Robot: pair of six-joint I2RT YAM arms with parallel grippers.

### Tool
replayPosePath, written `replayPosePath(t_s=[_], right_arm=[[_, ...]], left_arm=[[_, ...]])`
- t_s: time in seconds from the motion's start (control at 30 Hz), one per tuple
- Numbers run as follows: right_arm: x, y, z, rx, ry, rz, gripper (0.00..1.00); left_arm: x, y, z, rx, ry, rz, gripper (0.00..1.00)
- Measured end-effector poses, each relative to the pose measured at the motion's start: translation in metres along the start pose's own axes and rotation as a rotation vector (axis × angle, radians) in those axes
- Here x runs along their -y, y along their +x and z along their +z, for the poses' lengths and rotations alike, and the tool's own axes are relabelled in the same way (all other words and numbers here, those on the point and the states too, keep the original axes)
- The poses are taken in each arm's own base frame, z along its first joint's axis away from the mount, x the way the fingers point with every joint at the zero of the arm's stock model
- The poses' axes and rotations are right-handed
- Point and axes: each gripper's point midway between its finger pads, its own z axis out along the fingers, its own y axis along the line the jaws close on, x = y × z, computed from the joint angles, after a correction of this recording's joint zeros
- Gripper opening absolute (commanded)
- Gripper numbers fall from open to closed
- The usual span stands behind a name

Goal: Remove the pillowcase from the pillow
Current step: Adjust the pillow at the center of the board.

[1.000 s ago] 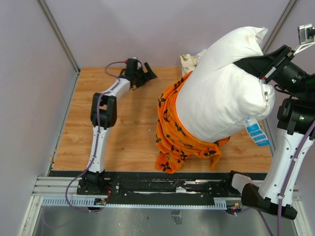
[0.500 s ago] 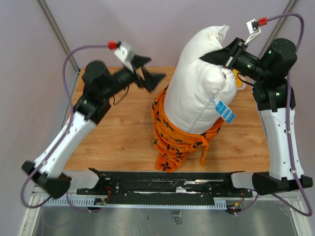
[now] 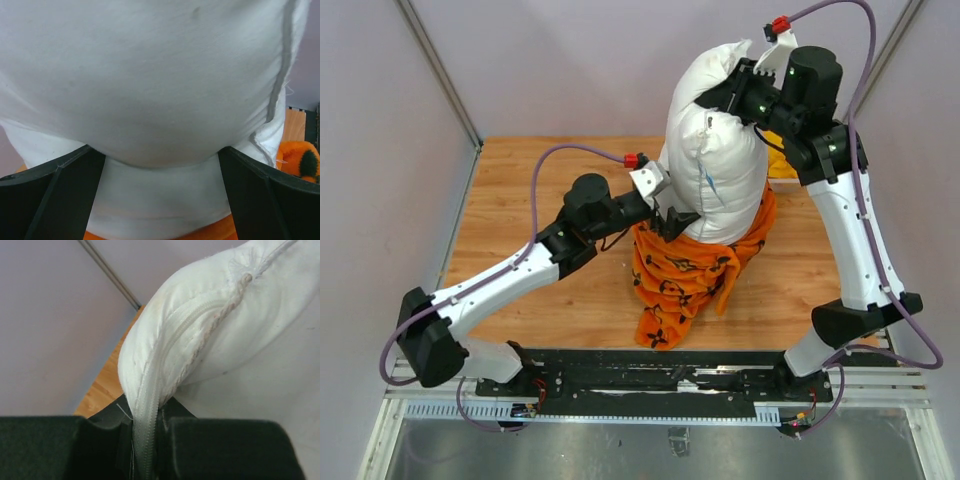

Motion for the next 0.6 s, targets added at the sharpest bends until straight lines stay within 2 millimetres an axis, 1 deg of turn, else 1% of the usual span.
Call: replayPosePath(t_s=[0.03,0.1,0.2,0.23,0.27,0.3,0.33,0.37,0.4,0.43,0.5,0.53,0.57,0.6], right_arm=[[0.006,0.003,0.005,-0.005,0.028,-0.009,0.01],[0.017,0.007,0.014,-0.01,0.091,-0.025,0.01],[0.024,0.005,0.021,0.002,0.156,-0.061,0.01],[0.025,0.004,0.022,0.009,0.166,-0.069,0.01],[0.025,0.003,0.023,0.014,0.172,-0.076,0.01],[0.024,0.002,0.024,0.018,0.174,-0.079,0.01],[0.024,0.002,0.024,0.019,0.176,-0.08,0.01],[0.024,0.003,0.025,0.017,0.176,-0.081,0.01],[0.023,0.004,0.027,0.015,0.175,-0.083,0.01],[0.022,0.007,0.028,0.008,0.175,-0.087,0.01],[0.021,0.012,0.031,-0.01,0.18,-0.099,0.01],[0.021,0.013,0.032,-0.013,0.181,-0.111,0.09],[0.022,0.013,0.033,-0.014,0.184,-0.119,0.27],[0.024,0.013,0.033,-0.013,0.19,-0.134,0.57]], left_arm=[[0.001,0.004,0.008,0.005,0.004,0.0,0.99],[0.005,0.006,0.018,0.029,0.012,-0.001,0.99],[0.006,-0.003,0.025,0.077,0.014,0.0,0.99],[0.005,-0.005,0.025,0.089,0.012,-0.002,0.98],[0.005,-0.008,0.026,0.103,0.012,-0.003,0.89],[0.005,-0.01,0.026,0.113,0.012,-0.005,0.75],[0.006,-0.011,0.028,0.121,0.017,-0.005,0.54],[0.007,-0.01,0.029,0.125,0.022,-0.009,0.15],[0.007,-0.009,0.032,0.129,0.027,-0.012,0.02],[0.007,-0.007,0.035,0.134,0.031,-0.011,0.0],[0.003,-0.004,0.041,0.14,0.025,0.0,0.0],[0.0,-0.002,0.043,0.138,0.014,0.0,0.0],[-0.002,0.0,0.044,0.134,0.001,0.001,0.0],[-0.005,0.001,0.045,0.131,-0.011,0.0,0.0]])
